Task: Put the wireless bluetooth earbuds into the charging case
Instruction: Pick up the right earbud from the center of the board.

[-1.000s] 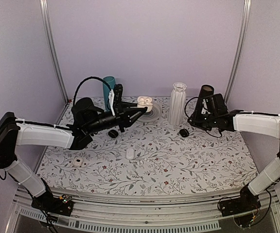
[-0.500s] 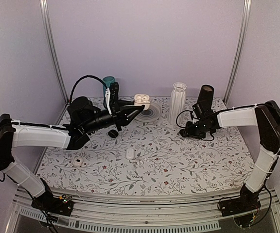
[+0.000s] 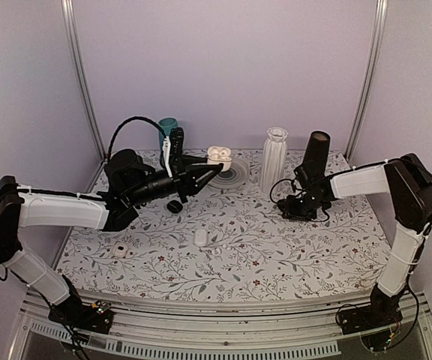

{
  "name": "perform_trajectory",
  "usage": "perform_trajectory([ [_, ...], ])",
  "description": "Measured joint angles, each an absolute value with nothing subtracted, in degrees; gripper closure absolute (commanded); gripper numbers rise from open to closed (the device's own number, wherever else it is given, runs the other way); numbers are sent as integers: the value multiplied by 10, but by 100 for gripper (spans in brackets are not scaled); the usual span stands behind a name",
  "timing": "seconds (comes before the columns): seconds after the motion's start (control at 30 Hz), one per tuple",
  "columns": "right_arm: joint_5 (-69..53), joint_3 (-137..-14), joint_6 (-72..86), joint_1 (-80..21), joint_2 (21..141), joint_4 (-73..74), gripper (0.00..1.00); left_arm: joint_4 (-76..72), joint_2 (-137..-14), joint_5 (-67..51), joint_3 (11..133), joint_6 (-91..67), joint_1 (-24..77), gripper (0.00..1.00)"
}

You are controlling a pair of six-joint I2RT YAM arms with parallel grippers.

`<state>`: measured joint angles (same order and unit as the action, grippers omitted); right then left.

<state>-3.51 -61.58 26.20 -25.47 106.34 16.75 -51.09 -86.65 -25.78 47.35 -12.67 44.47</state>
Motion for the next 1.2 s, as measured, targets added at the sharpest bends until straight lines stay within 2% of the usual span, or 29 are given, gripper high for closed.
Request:
perform_trajectory([
  [0.67, 13, -674, 238, -286, 1099, 215, 67, -499, -867, -263, 474, -127, 444, 100],
  [1.2, 77, -702, 223, -307, 1110, 263, 66, -498, -867, -264, 474, -127, 444, 100],
])
